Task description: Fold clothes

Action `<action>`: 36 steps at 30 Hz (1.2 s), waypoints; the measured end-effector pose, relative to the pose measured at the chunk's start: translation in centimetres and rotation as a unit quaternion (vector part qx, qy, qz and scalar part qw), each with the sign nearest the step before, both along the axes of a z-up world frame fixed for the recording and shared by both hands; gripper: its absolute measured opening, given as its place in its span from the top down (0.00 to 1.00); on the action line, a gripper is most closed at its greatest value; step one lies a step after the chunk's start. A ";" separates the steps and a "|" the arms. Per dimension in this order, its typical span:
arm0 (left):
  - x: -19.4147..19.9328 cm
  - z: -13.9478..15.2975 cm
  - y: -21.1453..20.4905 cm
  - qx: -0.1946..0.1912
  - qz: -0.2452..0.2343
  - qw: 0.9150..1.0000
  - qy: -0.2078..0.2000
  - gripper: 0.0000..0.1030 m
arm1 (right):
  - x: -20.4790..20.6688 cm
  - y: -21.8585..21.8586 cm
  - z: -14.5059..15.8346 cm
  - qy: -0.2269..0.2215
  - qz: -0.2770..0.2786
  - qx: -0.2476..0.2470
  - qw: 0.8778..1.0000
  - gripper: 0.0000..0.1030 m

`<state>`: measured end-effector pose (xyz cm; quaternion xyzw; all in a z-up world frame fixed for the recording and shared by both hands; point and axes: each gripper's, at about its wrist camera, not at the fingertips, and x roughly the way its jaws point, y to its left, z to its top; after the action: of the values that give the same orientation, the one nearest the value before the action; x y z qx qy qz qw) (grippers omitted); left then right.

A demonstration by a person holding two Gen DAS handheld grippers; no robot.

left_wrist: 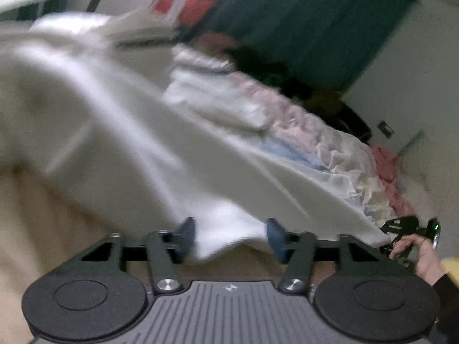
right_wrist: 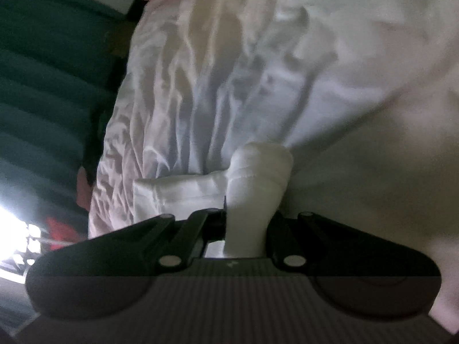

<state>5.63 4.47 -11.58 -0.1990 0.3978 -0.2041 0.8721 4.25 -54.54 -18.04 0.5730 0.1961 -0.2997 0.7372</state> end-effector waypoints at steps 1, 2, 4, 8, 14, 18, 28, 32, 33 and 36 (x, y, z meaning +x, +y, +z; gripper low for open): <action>0.1 -0.1 1.1 -0.014 0.013 0.999 0.026 0.40 | -0.1 0.2 0.4 -0.004 0.000 -0.009 1.000 0.95; 0.4 -0.3 2.9 -0.033 0.041 0.997 0.055 0.38 | -0.1 0.2 0.7 -0.007 0.000 -0.018 1.000 0.95; 0.9 -0.7 6.4 -0.069 0.096 0.987 0.110 0.21 | 0.2 0.3 1.1 -0.005 0.005 -0.036 0.999 0.95; 1.5 -0.8 13.7 -0.102 0.230 0.954 0.163 0.18 | 0.2 0.5 1.3 0.007 0.006 -0.047 0.999 0.95; 1.8 -0.6 20.5 -0.126 0.369 0.906 0.166 0.25 | 0.0 0.8 1.1 -0.018 -0.037 -0.022 0.999 0.95; 1.8 -1.5 22.5 -0.150 0.439 0.874 0.145 0.31 | 0.6 1.5 1.6 -0.012 -0.046 -0.043 0.998 0.95; 0.8 2.2 24.8 -0.144 0.491 0.853 0.102 0.92 | 1.3 0.3 0.7 0.007 -0.008 -0.034 0.999 0.95; -0.6 6.9 27.3 -0.131 0.469 0.870 0.077 0.93 | 1.7 0.0 0.6 0.019 0.021 -0.041 0.999 0.94; -1.0 7.9 27.9 -0.130 0.463 0.873 0.076 0.93 | 1.6 0.0 0.7 0.012 0.019 -0.039 0.999 0.94; -3.3 9.2 28.6 -0.136 0.447 0.880 0.089 0.93 | 0.4 0.4 2.0 -0.041 0.003 -0.048 0.998 0.95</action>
<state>2.36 33.02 -2.40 -0.4900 0.3104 0.1739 0.7958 4.65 -54.14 -16.03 0.5486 0.1523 -0.2828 0.7719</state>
